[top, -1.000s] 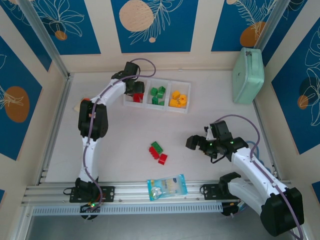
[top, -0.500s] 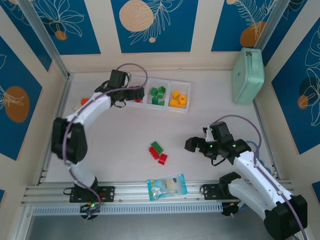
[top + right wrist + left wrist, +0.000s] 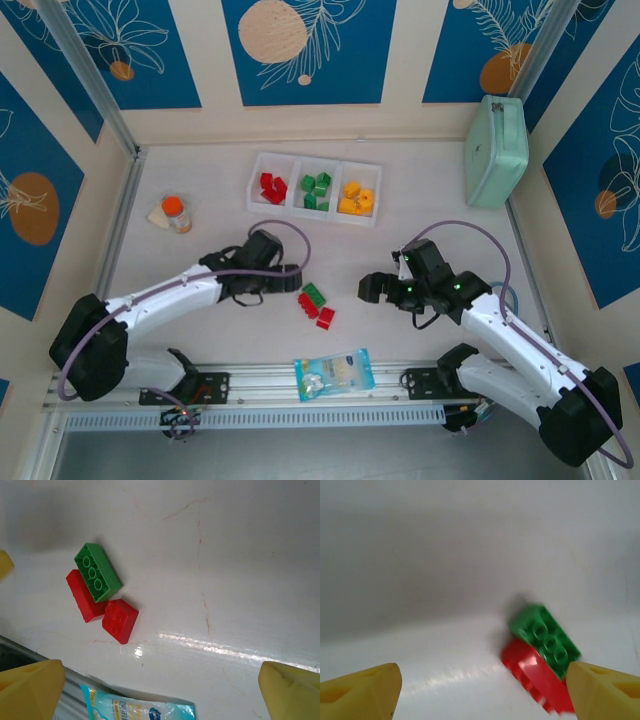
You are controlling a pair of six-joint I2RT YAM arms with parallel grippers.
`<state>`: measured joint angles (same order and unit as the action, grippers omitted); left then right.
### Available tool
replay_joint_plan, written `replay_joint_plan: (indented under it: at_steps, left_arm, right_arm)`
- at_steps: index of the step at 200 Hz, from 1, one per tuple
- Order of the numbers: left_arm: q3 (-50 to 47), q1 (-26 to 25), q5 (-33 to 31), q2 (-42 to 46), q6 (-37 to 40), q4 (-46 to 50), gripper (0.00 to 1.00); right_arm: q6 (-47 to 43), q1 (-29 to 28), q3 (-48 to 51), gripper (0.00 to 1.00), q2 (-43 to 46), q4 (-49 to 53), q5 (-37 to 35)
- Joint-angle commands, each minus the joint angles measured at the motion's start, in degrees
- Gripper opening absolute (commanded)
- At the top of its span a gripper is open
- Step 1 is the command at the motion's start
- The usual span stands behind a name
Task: Sort the legos into containers by color
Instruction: Pick up the lego from the middle-left of the table.
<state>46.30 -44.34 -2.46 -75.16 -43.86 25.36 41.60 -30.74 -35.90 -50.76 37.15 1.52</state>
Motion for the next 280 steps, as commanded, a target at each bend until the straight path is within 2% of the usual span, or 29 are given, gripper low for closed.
replay_joint_plan:
  at_steps: [1,21,56,97,123,138,171,205,280]
  left_arm:
    - [1.5,-4.3,-5.3,0.9,-8.4,0.9,0.84]
    - [4.2,-7.6,-6.2,-2.5,-9.5,1.9,0.85]
    - [8.1,-10.0,-3.8,-10.4,-8.9,4.2,0.84]
    - [11.3,-10.9,-1.7,-17.5,-6.9,7.5,0.76]
    - [11.3,-10.9,-2.1,-18.0,-6.1,8.6,0.71]
    - [10.9,-10.8,-4.4,-17.4,-5.1,10.4,0.65]
    - [8.9,-9.5,-7.1,-15.2,-3.8,12.2,0.6]
    - [5.8,-7.8,-6.2,-13.6,-3.6,10.3,0.55]
    - [2.8,-7.7,1.0,-16.0,-3.7,2.4,0.57]
  right_arm:
    - [0.9,-0.2,-0.7,1.0,0.1,0.2,-2.1]
    - [0.8,-0.1,-0.7,1.0,2.1,1.5,-3.7]
    - [1.5,1.4,1.6,0.99,6.3,2.0,-4.1]
    - [-1.0,6.2,2.4,0.99,6.7,3.0,-2.4]
    - [-2.1,8.8,2.9,0.99,6.6,1.7,-0.4]
    - [-2.1,9.5,3.4,0.99,6.2,0.8,0.4]
    - [-2.5,10.2,3.6,0.99,5.4,0.4,0.7]
    - [-2.0,10.2,4.0,0.99,5.4,0.3,1.2]
    - [-1.9,10.3,3.8,0.99,5.9,1.5,1.2]
